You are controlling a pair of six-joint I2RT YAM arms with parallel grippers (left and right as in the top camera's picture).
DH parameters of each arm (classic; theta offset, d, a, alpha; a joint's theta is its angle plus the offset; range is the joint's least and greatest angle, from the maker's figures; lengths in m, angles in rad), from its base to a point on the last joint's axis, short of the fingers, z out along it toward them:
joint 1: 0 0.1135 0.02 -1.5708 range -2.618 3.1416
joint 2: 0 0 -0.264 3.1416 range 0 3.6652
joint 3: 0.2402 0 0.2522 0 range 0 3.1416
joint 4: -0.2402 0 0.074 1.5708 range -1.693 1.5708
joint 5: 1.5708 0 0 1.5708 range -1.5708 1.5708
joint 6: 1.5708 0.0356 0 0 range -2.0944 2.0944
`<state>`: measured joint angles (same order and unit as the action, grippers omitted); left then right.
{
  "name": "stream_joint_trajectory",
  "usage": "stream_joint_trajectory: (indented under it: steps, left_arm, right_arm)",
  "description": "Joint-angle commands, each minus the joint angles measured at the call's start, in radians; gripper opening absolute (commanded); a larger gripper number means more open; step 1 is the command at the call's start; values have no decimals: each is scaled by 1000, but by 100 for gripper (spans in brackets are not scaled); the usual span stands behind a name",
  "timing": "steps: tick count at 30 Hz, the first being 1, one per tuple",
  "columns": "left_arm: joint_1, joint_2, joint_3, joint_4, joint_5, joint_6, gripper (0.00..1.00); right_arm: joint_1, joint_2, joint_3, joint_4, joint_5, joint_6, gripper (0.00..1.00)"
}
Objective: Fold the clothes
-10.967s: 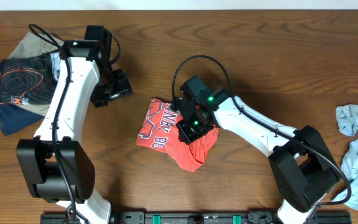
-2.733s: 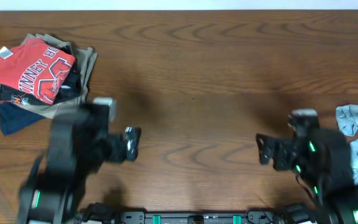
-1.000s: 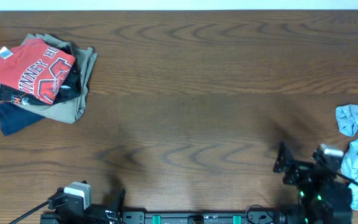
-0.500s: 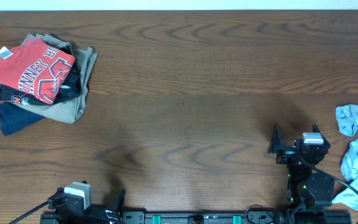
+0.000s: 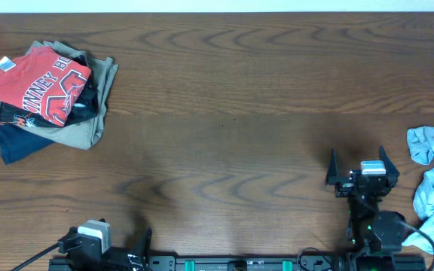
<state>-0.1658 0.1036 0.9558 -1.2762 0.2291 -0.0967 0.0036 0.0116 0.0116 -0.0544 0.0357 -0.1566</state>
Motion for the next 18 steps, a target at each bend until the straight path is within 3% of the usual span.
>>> stream_joint_trajectory:
  steps: [1, 18]
  left_arm:
    - [-4, -2, -3, 0, -2, 8, 98]
    - [-4, -2, -3, 0, -2, 8, 98]
  right_arm:
    - [-28, -6, -6, -16, 31, 111, 99]
    - [-51, -6, -6, -20, -17, 115, 99]
